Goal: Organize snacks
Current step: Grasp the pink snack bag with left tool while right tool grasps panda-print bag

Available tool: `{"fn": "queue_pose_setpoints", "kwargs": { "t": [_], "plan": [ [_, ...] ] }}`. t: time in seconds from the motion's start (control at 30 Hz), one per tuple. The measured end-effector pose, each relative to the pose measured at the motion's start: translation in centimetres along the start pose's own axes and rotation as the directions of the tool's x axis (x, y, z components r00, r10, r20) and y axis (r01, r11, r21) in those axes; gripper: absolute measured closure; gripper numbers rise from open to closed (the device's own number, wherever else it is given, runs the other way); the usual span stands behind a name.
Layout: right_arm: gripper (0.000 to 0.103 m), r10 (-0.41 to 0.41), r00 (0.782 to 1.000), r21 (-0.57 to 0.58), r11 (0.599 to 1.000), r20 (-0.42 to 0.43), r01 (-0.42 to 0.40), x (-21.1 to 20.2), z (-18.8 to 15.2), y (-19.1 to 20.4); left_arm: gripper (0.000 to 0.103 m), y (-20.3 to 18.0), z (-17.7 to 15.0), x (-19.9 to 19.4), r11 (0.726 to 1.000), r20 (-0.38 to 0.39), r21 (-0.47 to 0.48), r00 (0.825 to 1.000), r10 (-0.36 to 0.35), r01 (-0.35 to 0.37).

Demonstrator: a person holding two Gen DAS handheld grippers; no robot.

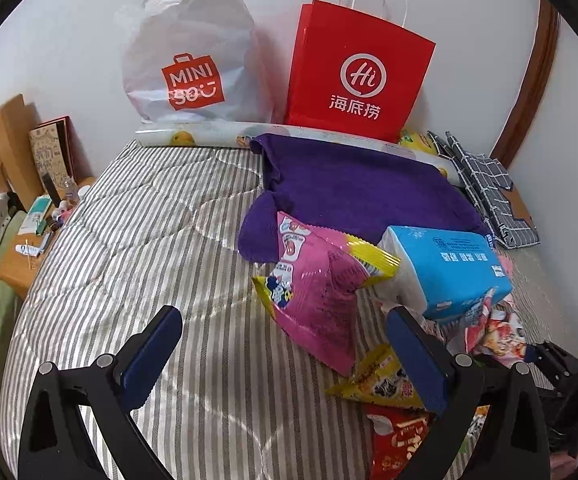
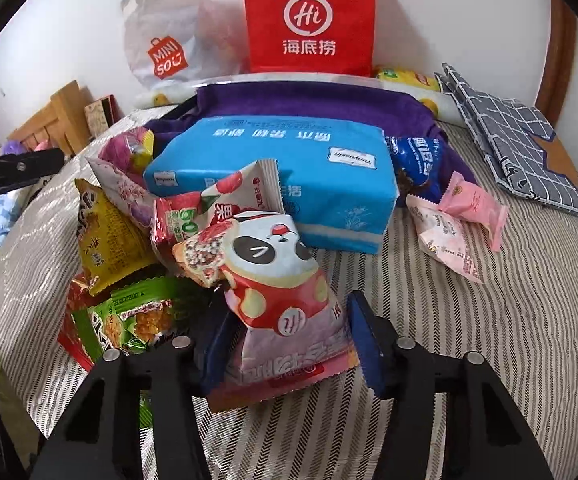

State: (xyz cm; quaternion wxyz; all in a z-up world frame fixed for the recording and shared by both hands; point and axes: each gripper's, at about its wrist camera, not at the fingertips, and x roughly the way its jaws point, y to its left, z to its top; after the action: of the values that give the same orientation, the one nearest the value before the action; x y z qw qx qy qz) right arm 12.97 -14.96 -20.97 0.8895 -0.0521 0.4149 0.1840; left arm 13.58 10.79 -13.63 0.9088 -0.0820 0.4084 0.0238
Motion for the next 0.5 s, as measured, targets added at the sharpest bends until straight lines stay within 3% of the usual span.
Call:
{"fn": "queue_pose_setpoints", "kwargs": {
  "t": [0.5],
  "plan": [
    [0.050,-0.097,0.993,0.137,0.987,0.065,0.088,-2.8,0.9,-4.9,0.002,-0.9,3.3,4.9,0.994,-0.100,0.100,0.995,-0.032,0.042]
  ]
}}
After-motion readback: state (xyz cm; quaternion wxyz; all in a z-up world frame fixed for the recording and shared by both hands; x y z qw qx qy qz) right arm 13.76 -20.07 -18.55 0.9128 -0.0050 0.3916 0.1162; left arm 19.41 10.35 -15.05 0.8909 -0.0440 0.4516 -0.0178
